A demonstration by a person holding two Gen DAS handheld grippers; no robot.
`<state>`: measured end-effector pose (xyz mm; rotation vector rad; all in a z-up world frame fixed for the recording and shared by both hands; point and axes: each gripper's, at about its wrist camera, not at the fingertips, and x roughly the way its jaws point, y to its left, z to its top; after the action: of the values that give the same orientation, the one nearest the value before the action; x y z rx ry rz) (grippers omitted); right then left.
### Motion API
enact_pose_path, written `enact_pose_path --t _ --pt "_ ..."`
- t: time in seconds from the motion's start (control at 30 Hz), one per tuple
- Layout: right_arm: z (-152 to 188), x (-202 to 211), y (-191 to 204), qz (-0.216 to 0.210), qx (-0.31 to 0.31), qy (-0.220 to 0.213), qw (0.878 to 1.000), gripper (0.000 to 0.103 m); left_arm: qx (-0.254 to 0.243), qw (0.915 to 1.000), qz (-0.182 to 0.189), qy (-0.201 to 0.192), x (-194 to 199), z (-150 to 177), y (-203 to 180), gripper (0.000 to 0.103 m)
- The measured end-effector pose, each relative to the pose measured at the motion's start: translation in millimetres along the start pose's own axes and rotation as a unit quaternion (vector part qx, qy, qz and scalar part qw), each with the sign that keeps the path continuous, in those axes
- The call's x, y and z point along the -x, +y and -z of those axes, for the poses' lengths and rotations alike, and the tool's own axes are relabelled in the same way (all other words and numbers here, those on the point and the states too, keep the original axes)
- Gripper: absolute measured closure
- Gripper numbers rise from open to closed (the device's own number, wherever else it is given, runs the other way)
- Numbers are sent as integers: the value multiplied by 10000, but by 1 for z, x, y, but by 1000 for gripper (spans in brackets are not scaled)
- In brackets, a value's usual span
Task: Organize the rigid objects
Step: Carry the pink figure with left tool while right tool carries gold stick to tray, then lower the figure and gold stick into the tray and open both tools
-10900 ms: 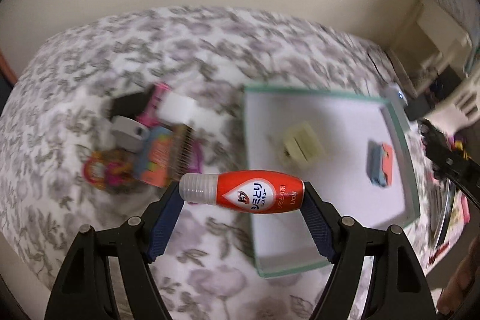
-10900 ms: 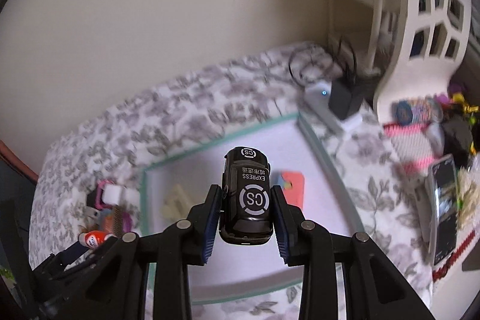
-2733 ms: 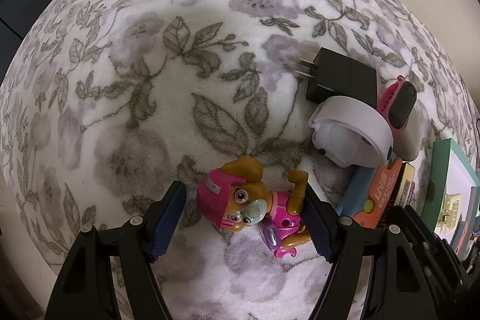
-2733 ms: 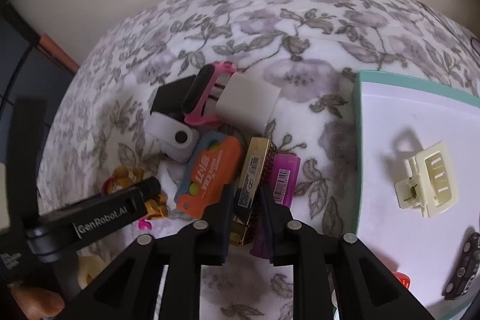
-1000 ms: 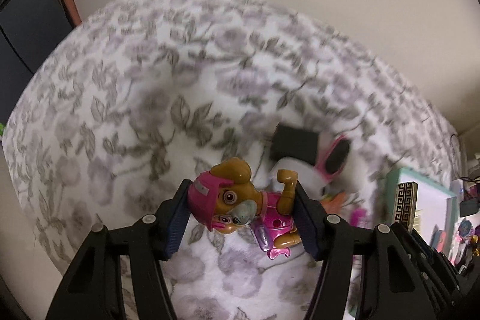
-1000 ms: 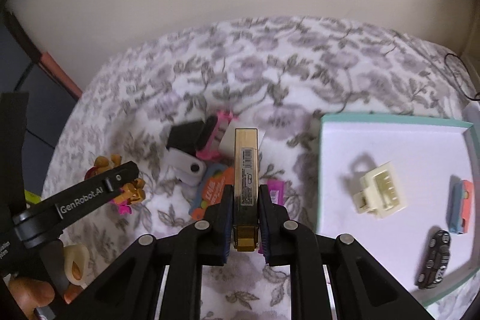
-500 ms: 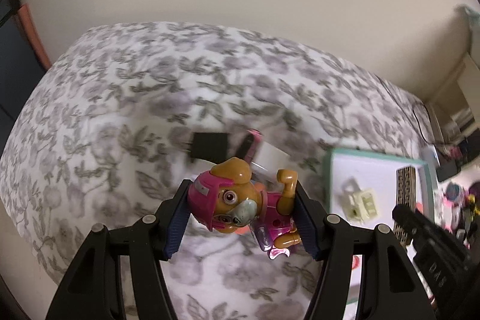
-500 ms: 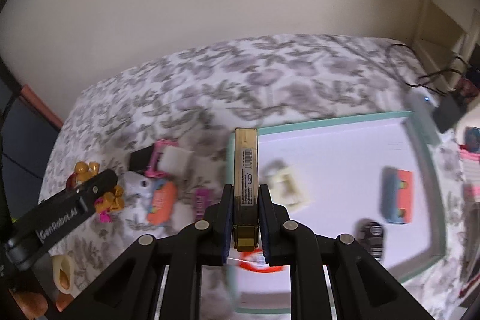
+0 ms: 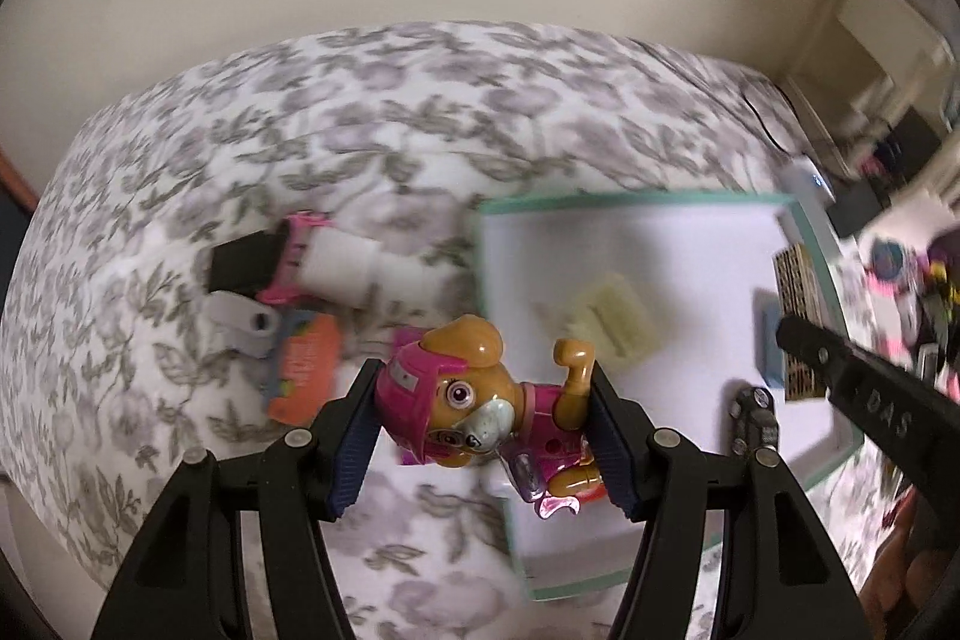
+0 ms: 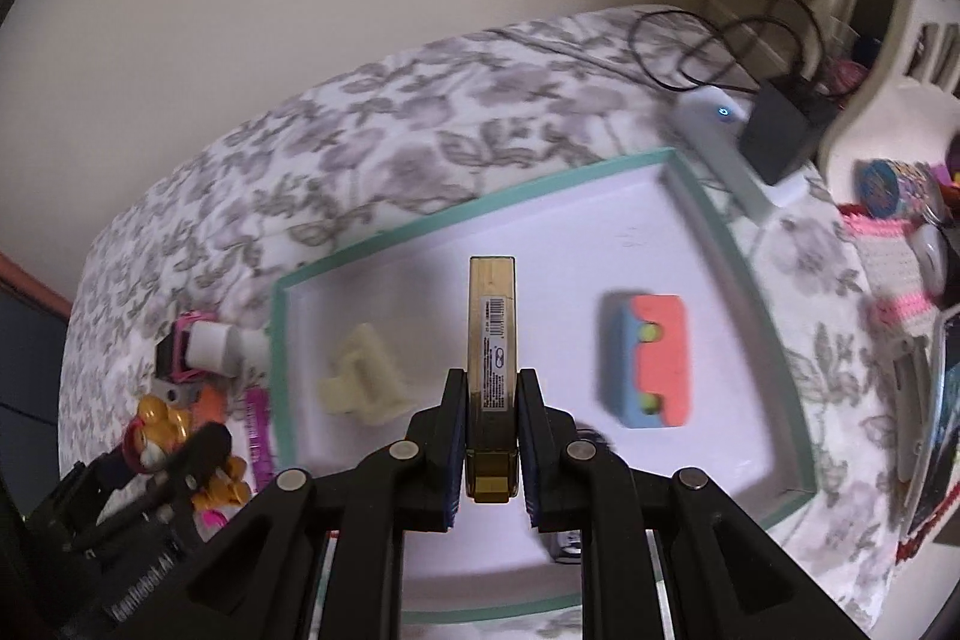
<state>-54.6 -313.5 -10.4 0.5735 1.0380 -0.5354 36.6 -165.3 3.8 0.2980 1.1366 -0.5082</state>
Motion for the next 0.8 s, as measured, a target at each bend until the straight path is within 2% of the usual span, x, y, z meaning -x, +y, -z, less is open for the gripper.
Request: enact_pose_path --t 0.13,0.33,0.8 --pt "0 -2 -16 -5 -129 47 9999 86 -278 9996 50 64 -5 4 -26 38" --pt "1 -7 -27 -35 -222 117 9997 86 -385 9990 98 213 -15 8 -45 38" --pt "7 -31 -21 -129 -97 427 9990 86 -419 9979 -70 488 -38 14 -49 38"
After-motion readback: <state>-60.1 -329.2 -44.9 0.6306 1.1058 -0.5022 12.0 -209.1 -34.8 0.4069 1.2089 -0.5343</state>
